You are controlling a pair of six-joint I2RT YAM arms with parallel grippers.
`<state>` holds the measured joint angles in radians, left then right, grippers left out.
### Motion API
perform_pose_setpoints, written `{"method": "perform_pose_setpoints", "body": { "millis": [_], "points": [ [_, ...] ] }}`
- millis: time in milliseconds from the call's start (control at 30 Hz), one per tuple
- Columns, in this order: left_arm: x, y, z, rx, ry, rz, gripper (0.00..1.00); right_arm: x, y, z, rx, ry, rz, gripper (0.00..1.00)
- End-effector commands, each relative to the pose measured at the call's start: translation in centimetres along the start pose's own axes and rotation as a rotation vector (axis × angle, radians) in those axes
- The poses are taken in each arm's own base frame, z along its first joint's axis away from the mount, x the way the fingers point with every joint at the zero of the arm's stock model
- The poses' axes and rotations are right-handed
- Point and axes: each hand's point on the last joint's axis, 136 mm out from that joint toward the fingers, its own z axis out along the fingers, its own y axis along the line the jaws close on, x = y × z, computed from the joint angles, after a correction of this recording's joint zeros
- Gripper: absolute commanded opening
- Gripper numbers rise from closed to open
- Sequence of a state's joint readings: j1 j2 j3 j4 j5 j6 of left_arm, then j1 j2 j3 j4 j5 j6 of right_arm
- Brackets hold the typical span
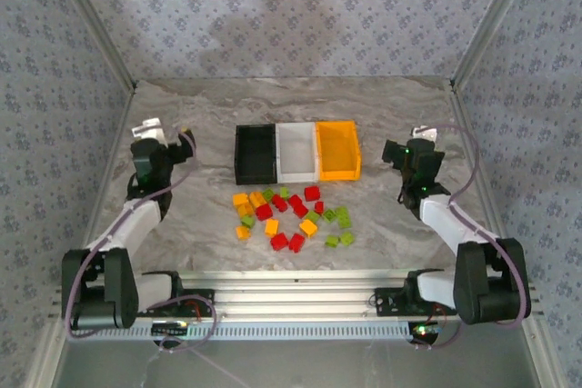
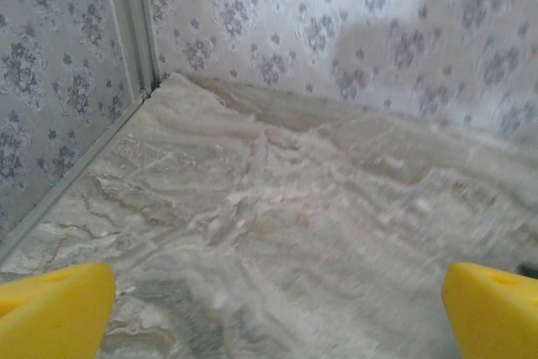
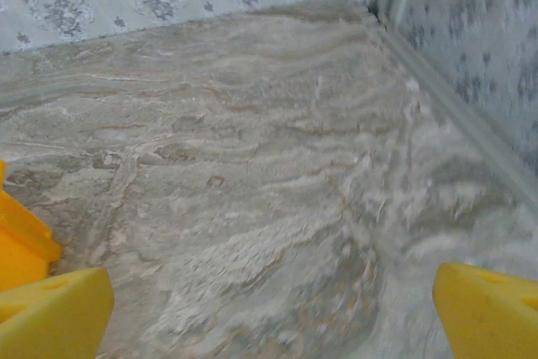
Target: Sort the legos into containers by color
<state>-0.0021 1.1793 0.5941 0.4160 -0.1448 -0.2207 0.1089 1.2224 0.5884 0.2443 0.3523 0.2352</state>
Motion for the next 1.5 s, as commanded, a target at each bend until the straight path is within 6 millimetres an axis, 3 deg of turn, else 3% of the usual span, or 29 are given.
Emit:
{"method": "perform_pose_setpoints", "body": {
  "millis": [0, 33, 67, 167, 233, 333, 600, 767, 967, 1067, 1233, 1467],
  "points": [
    [-2.5, 0.3, -1.4, -0.045, 0.006, -0.343, 1.0, 1.4, -3.4, -1.5, 0.17, 0.113, 0.36, 1.0],
    [-2.3, 1.4, -2.1, -0.112, 0.026, -0.48, 1.0, 2.4, -4.4, -2.0, 0.216, 0.158, 0.491, 1.0],
    [-1.5, 2.7, -2.9, -0.198, 0.06, -0.603, 1.0, 3.1, -3.8, -1.9, 0.166, 0.204, 0.554, 1.0],
    [-2.0, 1.2, -3.1, -0.086, 0.065, -0.652, 1.0, 2.9, -1.6, -1.1, -0.029, 0.225, 0.595, 1.0],
    [-1.7, 0.0, -3.6, -0.014, 0.087, -0.699, 1.0, 3.2, 0.4, -1.7, -0.139, 0.277, 0.538, 1.0],
    [-1.0, -2.5, -4.5, 0.106, 0.153, -0.722, 1.0, 5.3, 2.6, -3.6, -0.175, 0.402, 0.407, 0.98],
    [3.1, -8.2, -9.9, 0.27, 0.427, -0.557, 1.0, 13.6, 7.6, -10.9, -0.314, 0.638, 0.033, 0.88],
    [6.4, -9.1, -12.4, 0.321, 0.518, -0.512, 1.0, 16.7, 10.6, -14.5, -0.419, 0.716, -0.133, 0.76],
    [9.6, -9.1, -13.7, 0.332, 0.603, -0.499, 1.0, 20.0, 12.7, -17.1, -0.444, 0.787, -0.351, 0.66],
    [10.6, -8.8, -13.8, 0.319, 0.63, -0.496, 1.0, 20.6, 13.6, -17.4, -0.428, 0.769, -0.434, 0.63],
    [10.8, -8.9, -13.7, 0.322, 0.634, -0.489, 1.0, 19.8, 15.5, -17.0, -0.438, 0.721, -0.483, 0.64],
    [10.9, -8.9, -13.6, 0.311, 0.655, -0.458, 1.0, 18.8, 15.9, -14.0, -0.391, 0.748, -0.585, 0.59]
  ]
}}
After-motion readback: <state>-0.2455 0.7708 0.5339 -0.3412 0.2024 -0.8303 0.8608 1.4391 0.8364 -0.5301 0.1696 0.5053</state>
